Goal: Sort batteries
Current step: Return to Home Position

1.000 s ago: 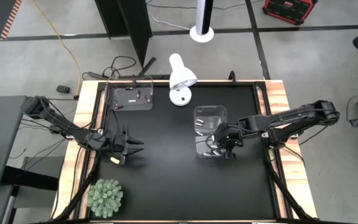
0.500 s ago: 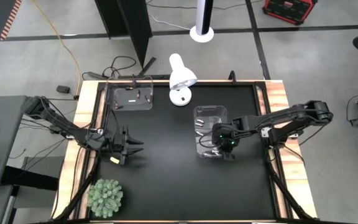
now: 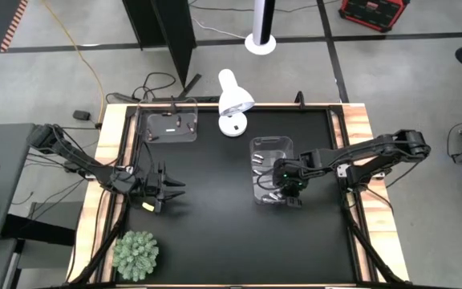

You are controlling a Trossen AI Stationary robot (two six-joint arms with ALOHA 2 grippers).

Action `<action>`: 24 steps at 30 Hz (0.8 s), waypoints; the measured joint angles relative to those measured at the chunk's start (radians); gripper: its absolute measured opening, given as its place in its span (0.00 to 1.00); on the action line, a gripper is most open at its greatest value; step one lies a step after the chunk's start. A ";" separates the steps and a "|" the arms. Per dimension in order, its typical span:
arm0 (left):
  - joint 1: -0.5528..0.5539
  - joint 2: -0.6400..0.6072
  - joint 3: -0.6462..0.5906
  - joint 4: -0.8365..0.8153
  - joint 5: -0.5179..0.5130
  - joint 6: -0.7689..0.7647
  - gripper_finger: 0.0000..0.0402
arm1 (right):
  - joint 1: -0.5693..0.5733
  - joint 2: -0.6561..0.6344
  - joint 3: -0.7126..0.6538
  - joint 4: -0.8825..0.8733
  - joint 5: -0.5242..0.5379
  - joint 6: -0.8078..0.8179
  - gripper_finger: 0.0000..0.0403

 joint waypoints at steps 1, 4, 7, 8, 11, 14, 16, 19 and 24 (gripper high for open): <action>0.000 0.000 0.000 0.000 0.000 0.000 0.28 | 0.000 0.000 0.000 0.002 0.000 0.000 0.33; 0.000 0.000 0.000 0.000 0.000 0.000 0.28 | 0.000 0.000 0.000 0.011 0.005 -0.005 0.38; 0.000 0.000 0.000 0.000 0.000 0.007 0.28 | 0.000 -0.003 0.004 0.029 0.047 -0.030 0.41; 0.000 0.000 0.000 0.000 -0.001 0.014 0.28 | 0.000 -0.006 0.009 0.028 0.072 -0.040 0.41; 0.000 0.000 0.009 0.001 -0.002 0.039 0.28 | 0.004 -0.031 0.023 0.036 0.157 -0.071 0.39; 0.000 -0.002 0.015 -0.004 -0.002 0.079 0.26 | 0.020 -0.076 0.024 0.082 0.208 -0.118 0.30; 0.000 -0.011 0.018 -0.005 -0.002 0.104 0.22 | 0.036 -0.119 0.022 0.129 0.236 -0.152 0.19; 0.000 -0.035 0.019 -0.032 -0.002 0.119 0.14 | 0.069 -0.195 0.002 0.209 0.287 -0.203 0.04; 0.000 -0.131 0.021 -0.172 -0.002 0.115 0.01 | 0.125 -0.330 -0.082 0.365 0.386 -0.241 0.01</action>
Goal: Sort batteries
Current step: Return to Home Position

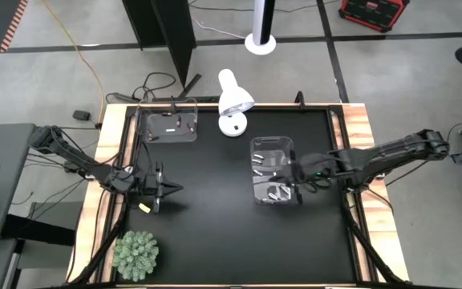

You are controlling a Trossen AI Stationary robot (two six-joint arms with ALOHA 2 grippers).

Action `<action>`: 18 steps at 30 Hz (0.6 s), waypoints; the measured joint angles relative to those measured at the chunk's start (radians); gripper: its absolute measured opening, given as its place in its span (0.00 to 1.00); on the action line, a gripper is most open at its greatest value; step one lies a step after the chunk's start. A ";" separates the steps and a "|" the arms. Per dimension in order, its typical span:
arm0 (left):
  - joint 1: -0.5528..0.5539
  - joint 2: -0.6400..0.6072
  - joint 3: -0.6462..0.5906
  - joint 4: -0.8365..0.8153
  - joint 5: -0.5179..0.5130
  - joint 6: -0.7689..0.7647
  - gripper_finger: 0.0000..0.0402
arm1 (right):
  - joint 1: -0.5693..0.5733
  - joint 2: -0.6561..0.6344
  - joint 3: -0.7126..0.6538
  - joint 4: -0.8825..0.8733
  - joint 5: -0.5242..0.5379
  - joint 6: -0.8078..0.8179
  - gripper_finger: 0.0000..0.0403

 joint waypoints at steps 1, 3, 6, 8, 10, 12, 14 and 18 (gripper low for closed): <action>0.000 -0.023 0.000 -0.023 0.000 0.000 0.01 | 0.010 -0.025 -0.027 0.035 0.014 -0.007 0.01; 0.000 -0.076 0.001 -0.067 0.001 0.006 0.00 | 0.029 -0.073 -0.091 0.126 0.041 -0.023 0.01; 0.000 -0.155 0.002 -0.133 0.003 0.021 0.00 | 0.045 -0.138 -0.185 0.246 0.064 -0.040 0.00; 0.000 -0.202 0.002 -0.183 0.015 0.024 0.00 | 0.049 -0.174 -0.242 0.304 0.065 -0.048 0.00; 0.000 -0.251 0.002 -0.227 0.037 0.024 0.00 | 0.048 -0.207 -0.290 0.349 0.065 -0.054 0.00; 0.000 -0.290 0.002 -0.258 0.052 0.031 0.00 | 0.048 -0.245 -0.331 0.387 0.065 -0.062 0.00; 0.000 -0.322 0.002 -0.283 0.065 0.046 0.00 | 0.048 -0.287 -0.371 0.419 0.065 -0.080 0.00; 0.000 -0.364 -0.007 -0.299 0.086 0.069 0.00 | 0.040 -0.383 -0.444 0.485 0.065 -0.109 0.00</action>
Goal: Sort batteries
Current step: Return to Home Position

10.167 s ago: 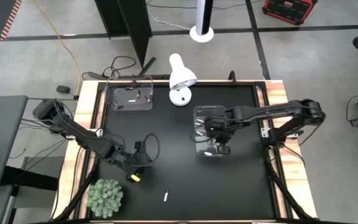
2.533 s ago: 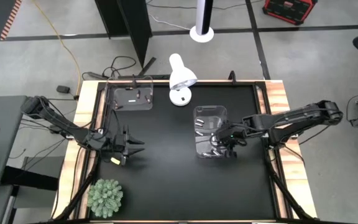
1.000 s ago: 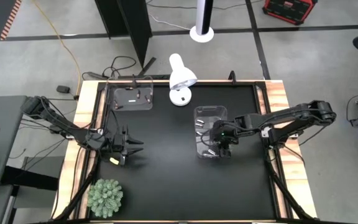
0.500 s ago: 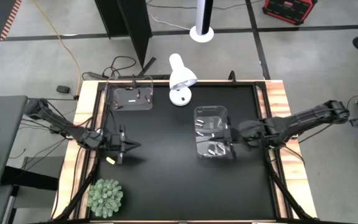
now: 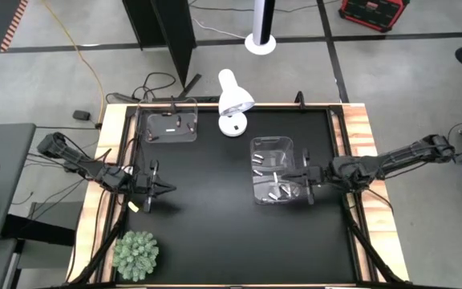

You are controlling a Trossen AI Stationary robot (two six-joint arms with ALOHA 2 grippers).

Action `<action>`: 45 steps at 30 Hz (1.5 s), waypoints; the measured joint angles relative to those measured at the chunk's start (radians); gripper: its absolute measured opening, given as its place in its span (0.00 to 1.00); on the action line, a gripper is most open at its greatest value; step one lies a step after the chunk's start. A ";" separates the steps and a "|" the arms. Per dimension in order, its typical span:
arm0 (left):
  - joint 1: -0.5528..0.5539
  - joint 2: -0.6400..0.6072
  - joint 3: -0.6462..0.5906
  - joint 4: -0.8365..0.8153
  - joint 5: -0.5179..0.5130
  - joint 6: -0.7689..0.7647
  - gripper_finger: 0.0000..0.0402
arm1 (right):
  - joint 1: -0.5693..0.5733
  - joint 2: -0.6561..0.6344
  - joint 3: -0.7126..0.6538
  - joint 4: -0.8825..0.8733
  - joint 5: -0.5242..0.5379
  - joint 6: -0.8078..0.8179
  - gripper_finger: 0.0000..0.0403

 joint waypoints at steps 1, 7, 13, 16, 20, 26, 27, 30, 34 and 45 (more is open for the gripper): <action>0.000 -0.008 -0.002 0.000 0.001 0.001 0.00 | -0.004 -0.026 -0.016 0.005 0.000 -0.002 0.00; 0.027 -0.043 -0.009 -0.053 0.039 0.012 0.00 | -0.007 -0.176 -0.108 0.005 -0.003 0.000 0.00; 0.127 -0.066 -0.011 -0.056 0.167 0.025 0.00 | -0.007 -0.323 -0.199 0.006 -0.009 0.007 0.00; 0.189 -0.075 -0.011 -0.070 0.220 0.025 0.00 | -0.007 -0.387 -0.225 -0.028 -0.013 0.010 0.00; 0.259 -0.088 -0.012 -0.074 0.281 0.024 0.00 | -0.007 -0.450 -0.226 -0.106 -0.040 0.023 0.00; 0.340 -0.090 -0.029 -0.068 0.316 0.034 0.00 | -0.007 -0.518 -0.226 -0.225 -0.059 0.023 0.00; 0.352 -0.089 -0.029 -0.074 0.339 0.028 0.00 | -0.007 -0.529 -0.226 -0.236 -0.059 0.023 0.00; 0.381 -0.089 -0.029 -0.066 0.396 0.025 0.00 | -0.005 -0.549 -0.227 -0.238 -0.059 0.011 0.00; 0.416 -0.089 -0.029 -0.076 0.409 0.025 0.00 | -0.005 -0.558 -0.227 -0.239 -0.061 -0.023 0.00; 0.489 -0.089 -0.029 -0.095 0.471 0.030 0.00 | -0.005 -0.555 -0.228 -0.242 -0.064 -0.035 0.00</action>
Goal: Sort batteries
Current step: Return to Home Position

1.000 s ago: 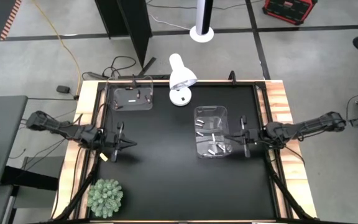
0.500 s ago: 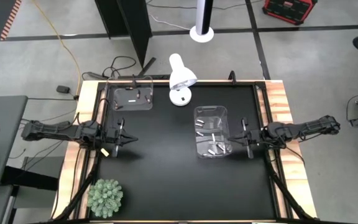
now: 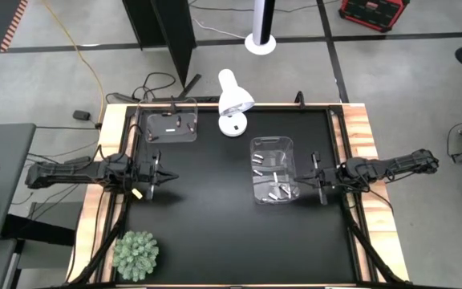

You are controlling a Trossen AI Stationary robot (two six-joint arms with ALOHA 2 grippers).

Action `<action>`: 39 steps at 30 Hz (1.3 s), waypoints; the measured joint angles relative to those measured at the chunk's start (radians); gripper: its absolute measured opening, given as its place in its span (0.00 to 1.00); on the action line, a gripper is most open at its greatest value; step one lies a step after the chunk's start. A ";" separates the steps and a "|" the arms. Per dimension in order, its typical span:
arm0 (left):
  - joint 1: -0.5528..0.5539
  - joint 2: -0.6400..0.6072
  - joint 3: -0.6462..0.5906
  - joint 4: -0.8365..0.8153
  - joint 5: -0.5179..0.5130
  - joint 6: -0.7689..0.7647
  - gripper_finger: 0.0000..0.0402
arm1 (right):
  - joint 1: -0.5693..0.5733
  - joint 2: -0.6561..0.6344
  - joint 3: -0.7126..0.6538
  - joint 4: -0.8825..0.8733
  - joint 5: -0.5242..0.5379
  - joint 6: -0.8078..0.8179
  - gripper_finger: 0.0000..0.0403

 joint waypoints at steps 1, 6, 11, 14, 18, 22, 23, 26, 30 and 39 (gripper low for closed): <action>0.002 0.000 0.000 0.000 0.000 0.003 0.00 | 0.000 0.000 0.000 0.000 0.000 0.008 0.00; 0.014 0.000 0.000 0.002 0.000 0.002 0.00 | 0.000 0.000 0.000 -0.001 -0.001 0.026 0.00; 0.019 0.000 0.000 -0.026 -0.027 0.020 0.00 | 0.000 0.000 -0.001 -0.001 -0.001 0.107 0.01; 0.019 0.005 0.000 -0.041 -0.052 -0.012 0.00 | 0.000 0.000 -0.001 -0.001 0.000 0.148 0.03; 0.019 0.005 0.000 -0.042 -0.056 -0.040 0.00 | 0.000 0.000 -0.001 -0.002 0.000 0.148 0.06; 0.018 0.005 0.000 -0.042 -0.058 -0.029 0.00 | -0.002 0.000 -0.001 -0.002 0.000 0.148 0.07; 0.019 0.005 0.000 -0.042 -0.058 -0.032 0.00 | -0.002 0.000 -0.001 -0.002 0.000 0.148 0.07; 0.018 0.005 0.000 -0.042 -0.058 -0.030 0.00 | -0.002 0.000 -0.001 -0.002 0.000 0.148 0.07; 0.018 0.005 0.000 -0.042 -0.058 -0.032 0.00 | -0.002 0.000 -0.001 -0.002 0.000 0.148 0.07; 0.018 0.005 0.000 -0.042 -0.058 -0.029 0.01 | -0.002 0.000 -0.002 -0.002 0.000 0.148 0.08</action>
